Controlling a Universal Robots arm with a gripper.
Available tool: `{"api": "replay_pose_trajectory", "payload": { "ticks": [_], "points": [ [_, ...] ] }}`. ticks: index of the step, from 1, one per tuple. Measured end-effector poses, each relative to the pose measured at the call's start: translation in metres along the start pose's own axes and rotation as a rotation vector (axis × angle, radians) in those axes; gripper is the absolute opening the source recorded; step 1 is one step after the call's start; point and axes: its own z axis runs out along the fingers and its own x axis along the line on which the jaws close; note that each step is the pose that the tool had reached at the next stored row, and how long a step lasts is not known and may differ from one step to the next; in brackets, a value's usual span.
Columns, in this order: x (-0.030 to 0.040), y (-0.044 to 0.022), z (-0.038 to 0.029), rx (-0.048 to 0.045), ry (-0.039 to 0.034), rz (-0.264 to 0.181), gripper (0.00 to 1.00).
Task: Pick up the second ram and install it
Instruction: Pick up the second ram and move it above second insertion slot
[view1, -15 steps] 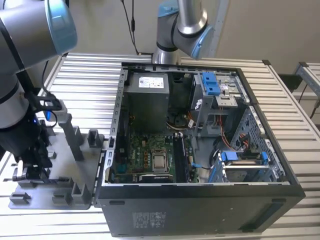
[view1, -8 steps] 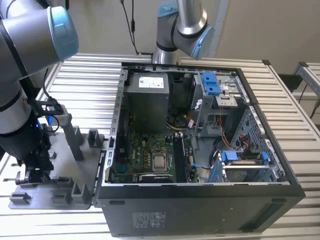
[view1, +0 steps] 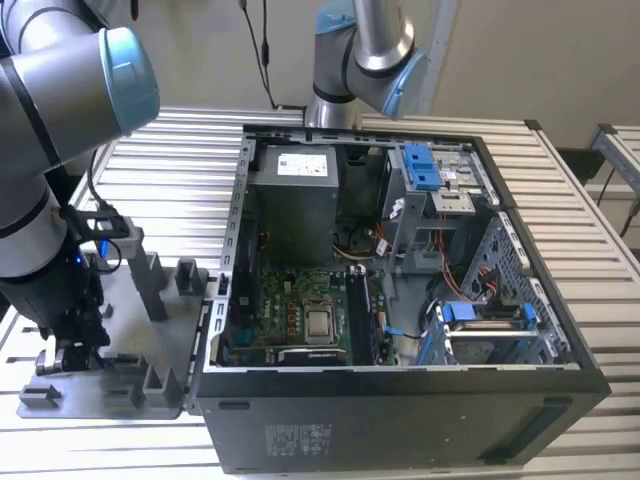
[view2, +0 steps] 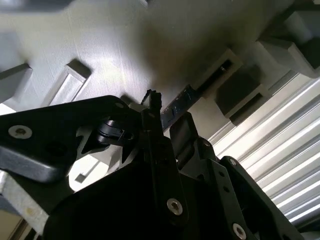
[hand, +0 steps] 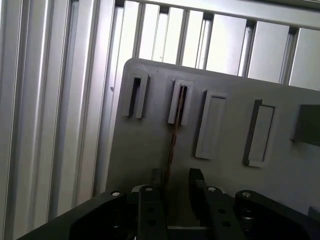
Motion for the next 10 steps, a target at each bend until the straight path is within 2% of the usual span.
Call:
{"api": "replay_pose_trajectory", "payload": {
  "ticks": [10],
  "points": [
    [0.0018,0.0011,0.0084,-0.0002,0.0001,-0.005,0.36]
  ]
}}
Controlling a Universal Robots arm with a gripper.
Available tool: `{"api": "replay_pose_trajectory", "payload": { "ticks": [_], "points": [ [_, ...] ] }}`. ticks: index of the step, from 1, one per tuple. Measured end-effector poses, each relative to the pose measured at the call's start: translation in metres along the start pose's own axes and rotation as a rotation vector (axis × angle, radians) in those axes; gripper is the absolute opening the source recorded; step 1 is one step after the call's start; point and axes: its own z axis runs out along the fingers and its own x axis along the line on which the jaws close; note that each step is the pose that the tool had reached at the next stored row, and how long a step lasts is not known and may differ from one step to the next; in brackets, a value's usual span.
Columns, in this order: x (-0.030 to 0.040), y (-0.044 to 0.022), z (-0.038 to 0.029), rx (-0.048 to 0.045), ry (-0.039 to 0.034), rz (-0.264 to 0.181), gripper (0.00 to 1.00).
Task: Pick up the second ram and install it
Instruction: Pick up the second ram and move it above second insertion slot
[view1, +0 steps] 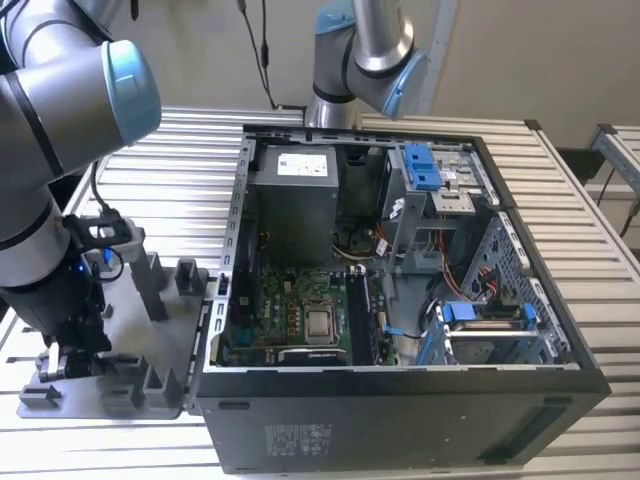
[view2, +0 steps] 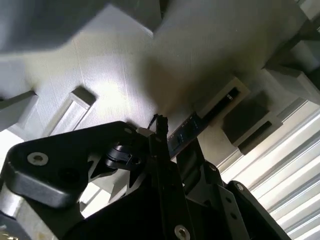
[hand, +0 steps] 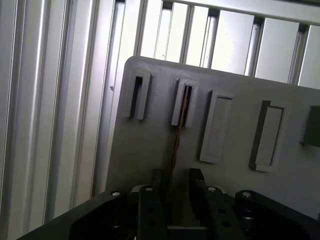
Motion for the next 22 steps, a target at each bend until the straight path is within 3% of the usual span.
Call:
{"api": "replay_pose_trajectory", "payload": {
  "ticks": [6,11,22],
  "points": [
    [0.0029,0.0019,-0.0005,0.0012,-0.0068,0.002,0.36],
    [0.0041,0.0023,-0.0090,0.0018,-0.0114,0.004,0.36],
    [0.0048,0.0077,-0.0095,0.0051,-0.0173,0.020,0.36]
  ]
}}
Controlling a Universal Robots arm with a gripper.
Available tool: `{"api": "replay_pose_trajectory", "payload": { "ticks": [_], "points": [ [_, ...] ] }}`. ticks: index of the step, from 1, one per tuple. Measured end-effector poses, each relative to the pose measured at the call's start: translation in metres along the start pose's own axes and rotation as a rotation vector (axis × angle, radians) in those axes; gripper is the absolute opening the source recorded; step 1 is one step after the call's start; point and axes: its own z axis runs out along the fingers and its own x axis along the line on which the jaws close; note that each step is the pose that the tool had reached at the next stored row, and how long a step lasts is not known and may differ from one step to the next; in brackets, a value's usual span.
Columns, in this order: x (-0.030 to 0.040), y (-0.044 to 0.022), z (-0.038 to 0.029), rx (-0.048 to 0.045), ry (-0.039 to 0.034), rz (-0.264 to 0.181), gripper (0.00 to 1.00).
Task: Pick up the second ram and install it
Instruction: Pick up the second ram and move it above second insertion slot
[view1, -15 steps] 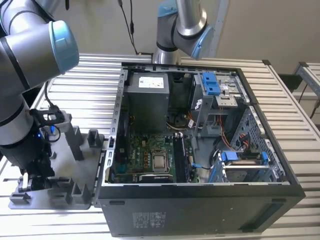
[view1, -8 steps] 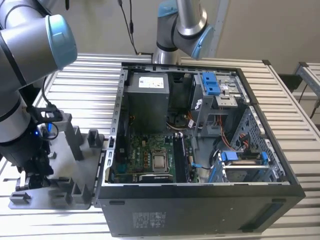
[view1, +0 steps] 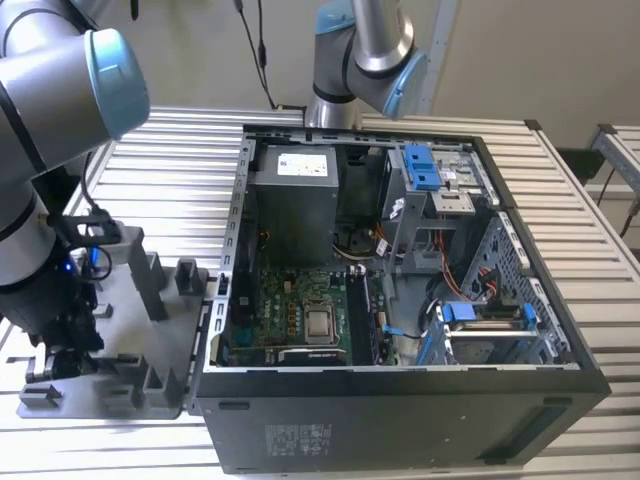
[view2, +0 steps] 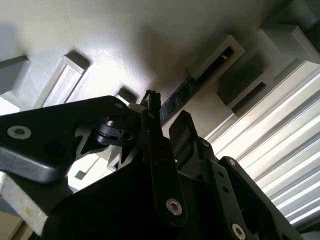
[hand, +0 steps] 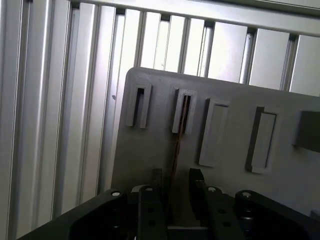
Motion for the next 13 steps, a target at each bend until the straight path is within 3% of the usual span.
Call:
{"api": "replay_pose_trajectory", "payload": {
  "ticks": [6,9,13],
  "points": [
    [0.0000,0.0000,-0.0001,-0.0001,-0.0008,-0.001,0.34],
    [0.0000,0.0000,-0.0001,0.0000,-0.0008,-0.002,0.16],
    [0.0000,0.0000,-0.0001,-0.0001,-0.0008,-0.003,0.14]
  ]
}}
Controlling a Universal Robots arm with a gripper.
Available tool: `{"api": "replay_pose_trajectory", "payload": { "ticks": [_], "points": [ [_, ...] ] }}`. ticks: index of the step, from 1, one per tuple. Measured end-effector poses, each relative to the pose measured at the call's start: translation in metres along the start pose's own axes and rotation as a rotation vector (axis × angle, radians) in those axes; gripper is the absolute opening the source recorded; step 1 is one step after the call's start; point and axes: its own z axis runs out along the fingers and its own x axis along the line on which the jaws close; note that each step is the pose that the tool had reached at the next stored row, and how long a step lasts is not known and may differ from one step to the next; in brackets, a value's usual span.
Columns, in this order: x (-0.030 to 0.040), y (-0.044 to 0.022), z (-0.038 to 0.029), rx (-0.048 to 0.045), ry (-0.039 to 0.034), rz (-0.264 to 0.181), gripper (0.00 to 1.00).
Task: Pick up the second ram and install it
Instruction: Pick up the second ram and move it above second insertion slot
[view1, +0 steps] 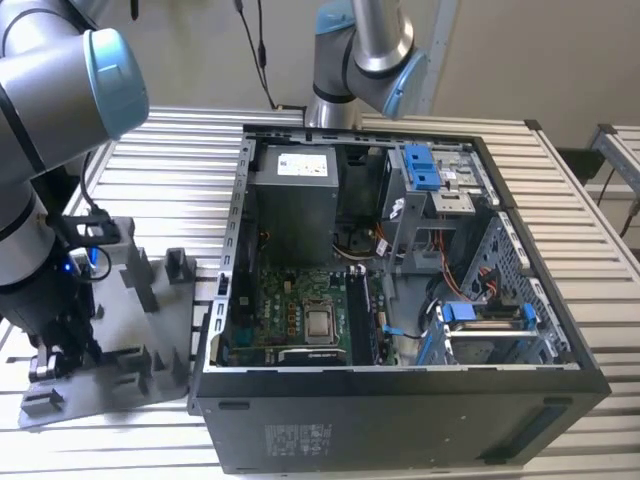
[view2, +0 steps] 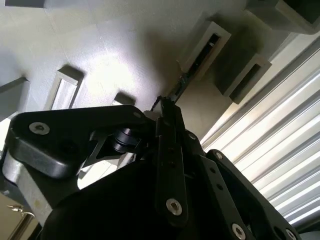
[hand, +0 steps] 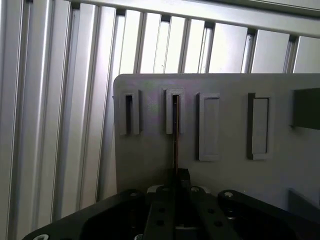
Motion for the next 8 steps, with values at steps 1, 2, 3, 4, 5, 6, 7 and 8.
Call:
{"api": "replay_pose_trajectory", "payload": {
  "ticks": [1,2,3,4,5,6,7,8],
  "points": [
    [0.0000,0.0000,0.0000,0.0000,0.0000,0.000,0.14],
    [0.0000,0.0000,0.0000,0.0000,0.0000,0.000,0.14],
    [0.0000,0.0000,-0.0001,-0.0001,0.0000,0.000,0.14],
    [-0.0001,0.0001,-0.0015,0.0001,-0.0002,0.001,0.14],
    [-0.0002,0.0001,-0.0043,-0.0006,-0.0003,0.003,0.14],
    [-0.0003,0.0001,-0.0081,-0.0012,-0.0002,0.004,0.14],
    [-0.0005,0.0002,-0.0128,-0.0014,-0.0003,0.005,0.14],
    [-0.0006,0.0002,-0.0172,-0.0015,-0.0004,0.005,0.14]
  ]
}}
